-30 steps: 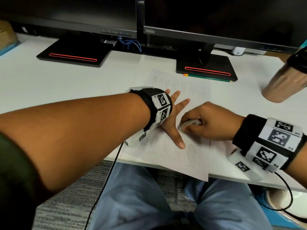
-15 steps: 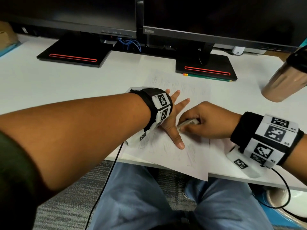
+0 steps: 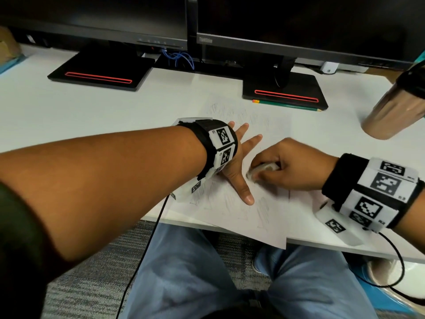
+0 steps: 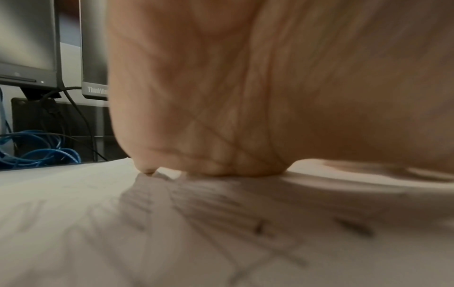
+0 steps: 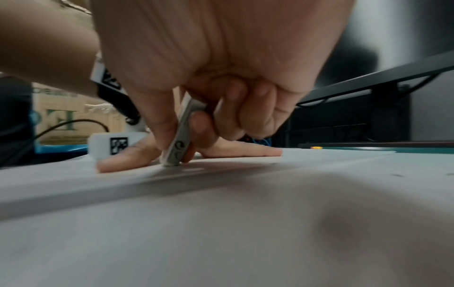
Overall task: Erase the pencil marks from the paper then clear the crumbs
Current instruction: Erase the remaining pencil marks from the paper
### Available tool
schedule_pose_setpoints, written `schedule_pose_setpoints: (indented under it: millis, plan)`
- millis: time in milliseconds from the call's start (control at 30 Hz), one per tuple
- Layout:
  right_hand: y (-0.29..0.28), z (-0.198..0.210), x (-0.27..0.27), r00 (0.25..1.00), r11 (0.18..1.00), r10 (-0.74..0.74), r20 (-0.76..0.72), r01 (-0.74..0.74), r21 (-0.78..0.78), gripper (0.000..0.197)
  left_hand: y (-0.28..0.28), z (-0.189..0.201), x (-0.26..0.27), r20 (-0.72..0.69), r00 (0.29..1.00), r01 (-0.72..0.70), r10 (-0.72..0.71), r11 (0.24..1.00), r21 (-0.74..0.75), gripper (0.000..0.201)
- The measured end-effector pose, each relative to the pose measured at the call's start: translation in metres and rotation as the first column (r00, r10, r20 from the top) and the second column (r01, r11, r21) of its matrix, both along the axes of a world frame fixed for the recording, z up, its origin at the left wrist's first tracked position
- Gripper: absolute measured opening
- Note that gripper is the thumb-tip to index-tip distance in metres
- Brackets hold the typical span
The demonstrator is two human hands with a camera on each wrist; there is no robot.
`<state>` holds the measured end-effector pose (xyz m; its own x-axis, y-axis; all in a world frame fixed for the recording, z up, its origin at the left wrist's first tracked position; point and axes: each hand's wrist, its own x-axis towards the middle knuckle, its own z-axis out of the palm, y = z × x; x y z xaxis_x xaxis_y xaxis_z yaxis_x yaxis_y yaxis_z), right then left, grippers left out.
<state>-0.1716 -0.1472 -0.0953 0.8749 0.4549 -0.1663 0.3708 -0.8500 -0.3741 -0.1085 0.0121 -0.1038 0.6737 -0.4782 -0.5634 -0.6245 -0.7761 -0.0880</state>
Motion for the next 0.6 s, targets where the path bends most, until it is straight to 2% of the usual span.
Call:
schedule_pose_setpoints:
  millis: [67,167,233,300,367,433,500,600]
  plan:
    - [-0.003,0.002,0.003,0.997,0.999,-0.024,0.078,0.028,-0.046,0.016,0.000,0.000,0.000,0.006,1.000,-0.001,0.001,1.000,0.000,0.156]
    - [0.001,-0.002,-0.003,0.998,0.998,0.063,-0.006,-0.063,-0.001,0.017,-0.002,0.000,0.000,0.010,1.000,0.006,-0.006,1.000,0.008,0.156]
    - [0.000,0.000,-0.004,0.999,0.999,0.043,-0.027,-0.043,0.001,0.017,-0.002,0.001,-0.001,0.008,1.000,0.005,-0.005,1.000,0.009,0.156]
    - [-0.002,0.003,-0.001,1.000,0.999,-0.003,0.030,0.004,-0.040,0.024,-0.001,0.002,-0.001,0.004,1.000,-0.006,0.006,1.000,0.004,0.155]
    - [0.001,0.003,-0.005,0.997,0.997,0.046,0.057,-0.042,-0.061,0.036,-0.002,0.002,-0.001,0.005,1.000,-0.006,0.006,1.000,0.000,0.156]
    - [0.004,0.001,-0.010,0.995,0.995,0.099,0.003,-0.099,-0.027,0.030,-0.002,0.002,-0.002,0.007,1.000,-0.002,0.002,1.000,0.006,0.157]
    - [0.001,0.004,-0.007,0.999,0.998,0.049,0.006,-0.049,-0.033,0.021,-0.002,0.003,-0.002,0.003,1.000,-0.005,0.005,1.000,0.009,0.157]
    - [0.001,0.007,-0.008,0.997,0.997,0.046,0.056,-0.042,-0.068,0.032,-0.002,0.003,-0.002,0.004,1.000,-0.011,0.011,1.000,-0.002,0.155]
